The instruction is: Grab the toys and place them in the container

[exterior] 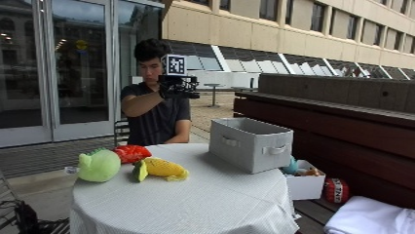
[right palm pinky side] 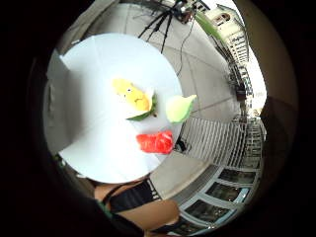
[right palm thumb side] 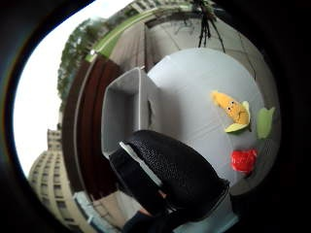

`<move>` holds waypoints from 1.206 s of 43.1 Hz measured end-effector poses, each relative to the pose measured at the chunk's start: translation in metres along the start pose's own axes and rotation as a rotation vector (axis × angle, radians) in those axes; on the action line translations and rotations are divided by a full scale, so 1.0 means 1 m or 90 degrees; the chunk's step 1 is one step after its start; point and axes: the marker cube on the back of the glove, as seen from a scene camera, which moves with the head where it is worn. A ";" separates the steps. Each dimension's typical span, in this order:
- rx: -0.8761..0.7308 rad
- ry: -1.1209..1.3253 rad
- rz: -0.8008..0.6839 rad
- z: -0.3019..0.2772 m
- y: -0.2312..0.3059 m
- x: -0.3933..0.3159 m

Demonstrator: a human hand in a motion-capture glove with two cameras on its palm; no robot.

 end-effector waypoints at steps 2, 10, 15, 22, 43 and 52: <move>-0.005 0.001 -0.008 0.000 0.008 0.015; 0.009 0.011 0.024 0.006 0.035 0.068; 0.011 0.018 0.026 0.017 0.054 0.095; -0.015 0.012 0.040 0.045 0.089 0.126; 0.004 -0.017 0.073 0.176 0.117 0.176; -0.023 -0.024 0.048 0.209 0.141 0.176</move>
